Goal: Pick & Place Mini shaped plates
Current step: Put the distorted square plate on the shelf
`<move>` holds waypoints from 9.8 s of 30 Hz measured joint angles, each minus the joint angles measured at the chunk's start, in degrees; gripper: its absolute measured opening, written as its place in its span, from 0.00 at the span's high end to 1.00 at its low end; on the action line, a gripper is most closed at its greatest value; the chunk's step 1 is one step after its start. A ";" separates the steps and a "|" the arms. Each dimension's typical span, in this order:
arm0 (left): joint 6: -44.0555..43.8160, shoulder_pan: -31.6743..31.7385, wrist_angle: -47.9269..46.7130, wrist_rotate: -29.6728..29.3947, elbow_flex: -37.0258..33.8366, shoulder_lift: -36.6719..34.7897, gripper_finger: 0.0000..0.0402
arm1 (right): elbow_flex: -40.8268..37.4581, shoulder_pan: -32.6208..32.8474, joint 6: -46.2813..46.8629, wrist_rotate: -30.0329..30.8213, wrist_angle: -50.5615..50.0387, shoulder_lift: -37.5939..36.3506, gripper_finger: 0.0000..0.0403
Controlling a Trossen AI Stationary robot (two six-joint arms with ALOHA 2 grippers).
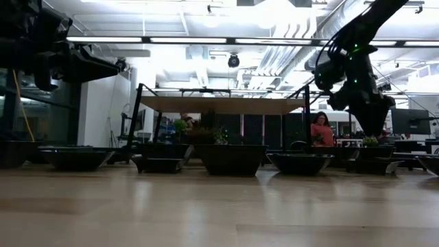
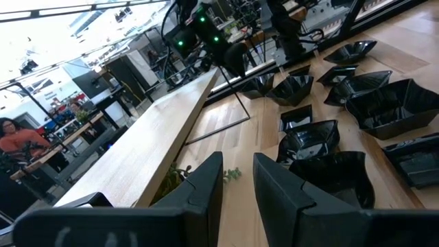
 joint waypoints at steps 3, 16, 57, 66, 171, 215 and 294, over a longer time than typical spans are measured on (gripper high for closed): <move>0.00 0.00 -0.03 0.00 -0.01 -0.01 0.80 | -0.03 0.00 -4.41 0.48 0.33 -0.02 0.51; 0.00 -0.01 -1.14 -0.07 0.00 -0.02 0.80 | -0.05 0.16 -7.94 -4.59 4.51 -0.04 0.51; 0.00 0.00 -1.22 -0.26 0.00 -0.02 0.80 | -0.03 29.93 11.91 3.46 -0.96 -10.99 0.51; 0.00 -0.01 -1.25 -0.24 0.00 -0.01 0.80 | -0.03 39.86 25.52 11.92 -0.98 -10.44 0.51; 0.00 -0.01 -1.25 -0.09 0.00 -0.01 0.80 | -3.68 39.74 28.27 13.14 -1.53 7.17 1.00; 0.00 0.00 -1.25 -0.08 0.00 -0.01 0.80 | 40.41 34.89 -20.89 8.59 -5.52 -3.00 1.00; 0.00 0.00 -1.23 -0.22 0.00 -0.02 0.80 | 40.34 29.76 -33.81 13.14 0.16 14.27 1.00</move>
